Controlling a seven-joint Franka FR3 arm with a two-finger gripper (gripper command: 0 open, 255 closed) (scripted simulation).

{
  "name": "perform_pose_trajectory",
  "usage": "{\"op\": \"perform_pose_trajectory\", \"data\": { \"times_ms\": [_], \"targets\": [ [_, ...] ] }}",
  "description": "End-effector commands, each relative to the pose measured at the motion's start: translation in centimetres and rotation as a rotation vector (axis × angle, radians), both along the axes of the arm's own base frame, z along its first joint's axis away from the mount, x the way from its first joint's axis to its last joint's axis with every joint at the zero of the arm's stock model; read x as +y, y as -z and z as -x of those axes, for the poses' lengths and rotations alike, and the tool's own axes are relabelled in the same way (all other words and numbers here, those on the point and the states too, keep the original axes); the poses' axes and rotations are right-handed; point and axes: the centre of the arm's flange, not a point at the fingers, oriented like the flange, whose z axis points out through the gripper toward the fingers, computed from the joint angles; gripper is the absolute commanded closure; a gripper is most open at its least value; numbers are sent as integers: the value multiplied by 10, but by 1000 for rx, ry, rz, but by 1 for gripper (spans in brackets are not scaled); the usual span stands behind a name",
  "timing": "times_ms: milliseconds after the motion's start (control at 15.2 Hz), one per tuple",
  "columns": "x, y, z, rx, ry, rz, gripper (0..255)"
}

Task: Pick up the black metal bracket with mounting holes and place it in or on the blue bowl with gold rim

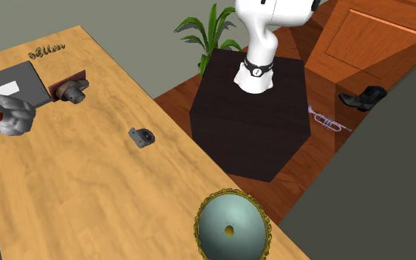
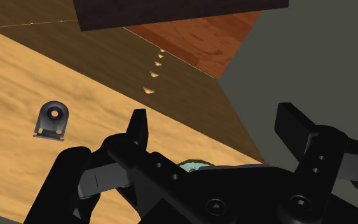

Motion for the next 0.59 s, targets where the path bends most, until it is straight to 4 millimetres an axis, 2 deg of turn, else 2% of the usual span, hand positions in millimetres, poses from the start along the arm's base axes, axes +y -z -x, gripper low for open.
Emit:
{"op": "perform_pose_trajectory", "data": {
  "times_ms": [0,528],
  "targets": [
    [0,0,0,0,0,0,0],
    [-98,56,-3,-41,-97,-61,0]
  ]
}}
